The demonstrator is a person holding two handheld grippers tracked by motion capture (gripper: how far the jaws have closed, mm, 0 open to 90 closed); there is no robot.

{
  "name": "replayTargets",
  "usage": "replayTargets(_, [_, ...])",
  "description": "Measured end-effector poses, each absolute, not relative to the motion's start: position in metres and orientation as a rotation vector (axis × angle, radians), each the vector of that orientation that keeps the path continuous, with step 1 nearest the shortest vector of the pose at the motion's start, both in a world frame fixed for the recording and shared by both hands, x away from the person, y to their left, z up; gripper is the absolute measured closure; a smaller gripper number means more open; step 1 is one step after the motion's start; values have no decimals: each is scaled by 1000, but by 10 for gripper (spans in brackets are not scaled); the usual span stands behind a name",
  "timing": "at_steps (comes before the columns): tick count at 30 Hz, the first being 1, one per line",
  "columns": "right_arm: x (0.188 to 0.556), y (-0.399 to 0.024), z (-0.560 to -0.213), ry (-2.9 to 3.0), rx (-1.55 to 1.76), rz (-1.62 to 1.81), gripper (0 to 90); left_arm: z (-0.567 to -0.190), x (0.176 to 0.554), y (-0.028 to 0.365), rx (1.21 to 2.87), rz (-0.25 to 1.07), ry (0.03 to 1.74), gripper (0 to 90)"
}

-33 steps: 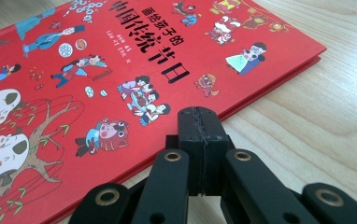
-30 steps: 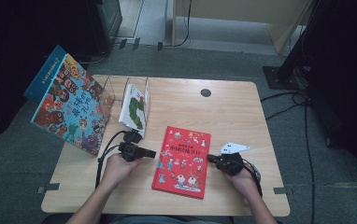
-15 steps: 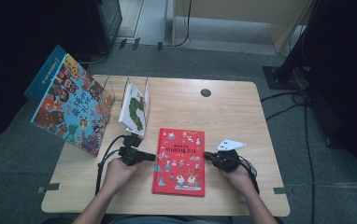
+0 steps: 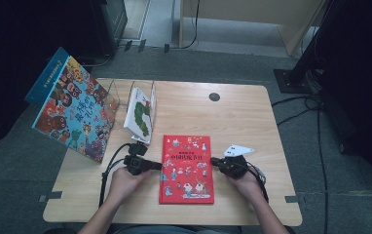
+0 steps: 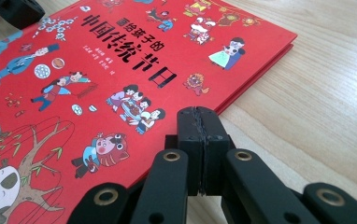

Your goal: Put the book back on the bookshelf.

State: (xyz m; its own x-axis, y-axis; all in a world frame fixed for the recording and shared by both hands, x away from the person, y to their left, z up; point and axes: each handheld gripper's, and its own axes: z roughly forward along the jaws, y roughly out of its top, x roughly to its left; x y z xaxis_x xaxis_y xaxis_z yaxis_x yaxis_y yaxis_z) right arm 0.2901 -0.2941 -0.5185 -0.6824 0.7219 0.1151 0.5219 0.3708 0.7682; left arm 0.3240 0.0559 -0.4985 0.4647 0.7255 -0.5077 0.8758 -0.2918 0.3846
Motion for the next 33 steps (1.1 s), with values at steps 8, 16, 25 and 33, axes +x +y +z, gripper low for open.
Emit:
replayTargets(8, [292, -294, -515, 2387, 1114, 1207, 854, -501, 321, 59, 2078, -282, 1351, 848])
replayTargets(16, [290, -295, -509, 2386, 1229, 1269, 719, -502, 318, 56, 2072, -282, 1345, 842])
replayTargets(25, [298, -293, -509, 2453, 1591, 1233, 666, -502, 316, 55, 2059, -271, 1360, 852])
replayTargets(33, [312, -292, -500, 2487, 1767, 1118, 663, -503, 314, 46, 2041, -264, 1352, 877])
